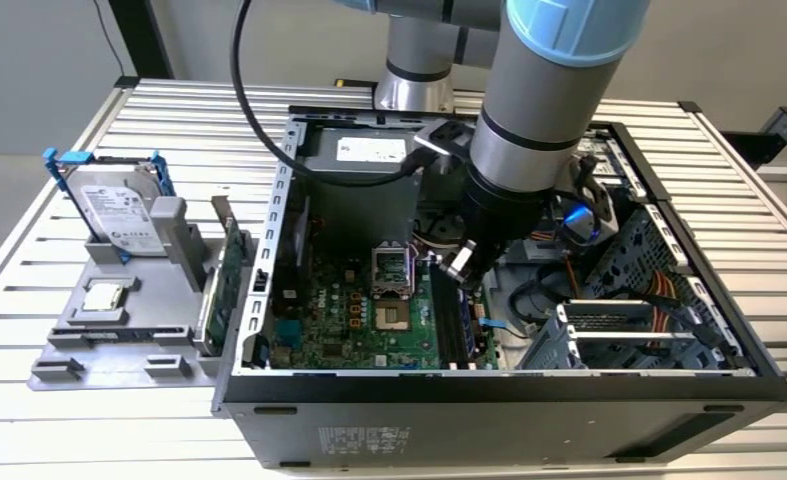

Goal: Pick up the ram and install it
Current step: 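Press down the ram until it locks into place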

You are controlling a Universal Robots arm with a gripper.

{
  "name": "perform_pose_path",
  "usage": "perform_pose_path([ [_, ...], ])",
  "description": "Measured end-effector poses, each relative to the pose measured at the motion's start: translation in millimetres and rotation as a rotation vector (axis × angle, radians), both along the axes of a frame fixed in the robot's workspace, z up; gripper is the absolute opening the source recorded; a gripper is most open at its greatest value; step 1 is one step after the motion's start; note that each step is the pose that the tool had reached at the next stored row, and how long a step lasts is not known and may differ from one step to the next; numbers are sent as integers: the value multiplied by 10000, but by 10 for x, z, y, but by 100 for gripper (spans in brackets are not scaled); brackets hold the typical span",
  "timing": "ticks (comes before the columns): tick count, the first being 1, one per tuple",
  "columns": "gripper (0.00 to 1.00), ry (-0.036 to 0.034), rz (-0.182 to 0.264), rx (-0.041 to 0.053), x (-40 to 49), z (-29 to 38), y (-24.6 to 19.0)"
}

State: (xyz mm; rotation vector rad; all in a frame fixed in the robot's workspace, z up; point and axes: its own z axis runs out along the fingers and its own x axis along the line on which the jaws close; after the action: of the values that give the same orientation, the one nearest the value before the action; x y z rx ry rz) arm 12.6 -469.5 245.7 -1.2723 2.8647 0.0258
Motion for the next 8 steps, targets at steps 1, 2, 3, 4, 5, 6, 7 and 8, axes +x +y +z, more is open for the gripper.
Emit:
perform_pose_path([
  [1,0,0,42,0,0,0,0],
  [2,0,0,83,-1,0,0,0],
  [3,0,0,125,0,0,0,0],
  [4,0,0,170,2,0,-1,0],
  [5,0,0,222,1,0,-1,0],
  [6,0,0,303,1,0,-1,0],
  [7,0,0,408,2,0,-2,1],
  [8,0,0,568,3,0,-2,1],
])
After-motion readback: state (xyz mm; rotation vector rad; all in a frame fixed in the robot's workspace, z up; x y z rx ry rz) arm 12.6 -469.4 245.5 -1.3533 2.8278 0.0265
